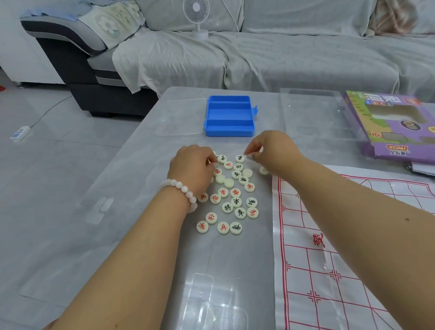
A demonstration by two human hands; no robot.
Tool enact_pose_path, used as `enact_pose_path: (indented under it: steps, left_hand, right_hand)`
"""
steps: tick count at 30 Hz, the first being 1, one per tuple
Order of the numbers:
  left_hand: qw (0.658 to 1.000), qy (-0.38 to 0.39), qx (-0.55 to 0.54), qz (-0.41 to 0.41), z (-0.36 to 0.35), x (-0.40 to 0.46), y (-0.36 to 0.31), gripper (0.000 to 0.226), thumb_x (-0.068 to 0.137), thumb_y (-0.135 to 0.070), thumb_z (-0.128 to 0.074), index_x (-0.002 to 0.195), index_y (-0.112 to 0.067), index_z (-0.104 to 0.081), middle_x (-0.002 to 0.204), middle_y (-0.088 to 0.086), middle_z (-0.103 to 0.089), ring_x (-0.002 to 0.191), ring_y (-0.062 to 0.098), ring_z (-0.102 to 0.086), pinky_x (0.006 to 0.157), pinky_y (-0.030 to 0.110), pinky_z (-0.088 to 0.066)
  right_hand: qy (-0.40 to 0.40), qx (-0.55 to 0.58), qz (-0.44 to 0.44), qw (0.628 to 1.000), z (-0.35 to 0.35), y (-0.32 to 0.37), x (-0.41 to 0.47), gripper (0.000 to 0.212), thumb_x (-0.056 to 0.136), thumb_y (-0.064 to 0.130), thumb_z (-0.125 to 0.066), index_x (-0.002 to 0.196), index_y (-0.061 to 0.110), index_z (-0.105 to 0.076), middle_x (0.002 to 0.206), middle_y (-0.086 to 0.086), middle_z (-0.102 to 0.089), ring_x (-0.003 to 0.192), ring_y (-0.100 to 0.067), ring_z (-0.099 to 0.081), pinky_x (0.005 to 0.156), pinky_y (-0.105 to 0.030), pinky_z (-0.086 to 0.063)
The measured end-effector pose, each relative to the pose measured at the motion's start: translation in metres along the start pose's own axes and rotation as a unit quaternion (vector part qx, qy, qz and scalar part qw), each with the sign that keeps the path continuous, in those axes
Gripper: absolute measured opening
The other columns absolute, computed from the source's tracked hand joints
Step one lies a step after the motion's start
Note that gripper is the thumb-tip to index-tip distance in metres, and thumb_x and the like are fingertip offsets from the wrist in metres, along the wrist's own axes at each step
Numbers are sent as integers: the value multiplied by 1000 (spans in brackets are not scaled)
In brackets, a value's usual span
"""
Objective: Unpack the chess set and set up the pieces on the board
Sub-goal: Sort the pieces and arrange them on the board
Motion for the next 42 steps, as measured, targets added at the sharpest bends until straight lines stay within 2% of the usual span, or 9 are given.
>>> enact_pose_path:
  steps: [4, 8, 15, 21, 23, 28, 32, 35, 42]
  left_hand:
    - [992, 111, -46, -36, -10, -8, -8, 12, 85, -29, -64, 97, -29, -67, 94, -7, -58, 87, 10, -54, 74, 22, -41]
    - [989, 140, -1, -48, -12, -12, -11, 21, 79, -30, -71, 100, -32, -66, 95, -10, -58, 87, 8, -52, 79, 23, -44]
    - [989, 139, 0, -53, -7, -16, -16, 18, 91, -28, -57, 106, -24, -66, 101, -7, -63, 87, 10, -56, 79, 24, -46]
    - [991, 128, -12, -37, -7, -18, -13, 19, 93, -22, -50, 108, -22, -62, 98, -5, -60, 85, 10, -54, 75, 24, -47]
    - [992, 120, 0, -44, -5, -18, -14, 18, 93, -23, -51, 107, -23, -63, 98, -5, -61, 84, 10, -53, 79, 27, -48]
    - [991, 116, -54, -32, 1, -15, -13, 14, 91, -26, -56, 101, -24, -66, 92, -10, -59, 78, 5, -52, 65, 16, -40]
    - [989, 145, -10, -32, -11, -18, -22, 17, 83, -39, -64, 95, -27, -65, 88, -11, -64, 85, 10, -61, 81, 29, -50]
    - [988, 148, 35, -33, -16, -18, -29, 15, 81, -44, -64, 86, -29, -64, 87, -11, -66, 85, 11, -61, 81, 33, -51]
    - [986, 165, 11, -34, -19, -20, -35, 5, 86, -22, -60, 82, -25, -58, 92, -6, -64, 89, 14, -61, 84, 34, -51]
  right_hand:
    - [85, -32, 26, 995, -4, -3, -13, 22, 84, 13, -66, 102, 26, -71, 97, 6, -61, 83, -10, -54, 73, -22, -41]
    - [86, -80, 73, 990, -13, 6, -20, 27, 80, 24, -72, 106, 30, -69, 96, 5, -60, 89, -12, -50, 80, -29, -47]
    - [66, -85, 84, 991, -12, 6, -23, 20, 88, 24, -62, 106, 23, -71, 103, 1, -63, 99, -15, -52, 82, -26, -42]
    - [108, 4, 4, 994, -20, -10, -22, 22, 91, 32, -59, 103, 18, -70, 103, -1, -66, 89, -14, -56, 76, -24, -41]
    - [79, 17, -4, 997, -14, -13, -20, 19, 89, 31, -61, 101, 19, -71, 97, 1, -66, 85, -13, -56, 72, -24, -41]
    - [6, 19, -35, 999, 16, -28, -14, 14, 87, 24, -64, 99, 20, -70, 84, 5, -58, 77, -13, -53, 57, -20, -37]
    - [64, -37, -41, 996, 4, -28, -19, 22, 78, 27, -75, 98, 21, -70, 89, 5, -62, 84, -14, -57, 72, -24, -45]
    - [61, -58, -37, 996, -1, -24, -22, 27, 76, 29, -77, 101, 20, -70, 99, 2, -66, 94, -17, -61, 84, -28, -49]
    - [59, -51, -22, 997, 0, -18, -25, 17, 86, 25, -64, 98, 17, -72, 99, 2, -68, 88, -16, -60, 80, -28, -50]
Point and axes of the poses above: each hand's wrist, its own x-axis towards the middle knuckle, its own z-axis out of the back of the hand, y = z × x, the point moved 9 cm from there along x, towards the middle knuckle
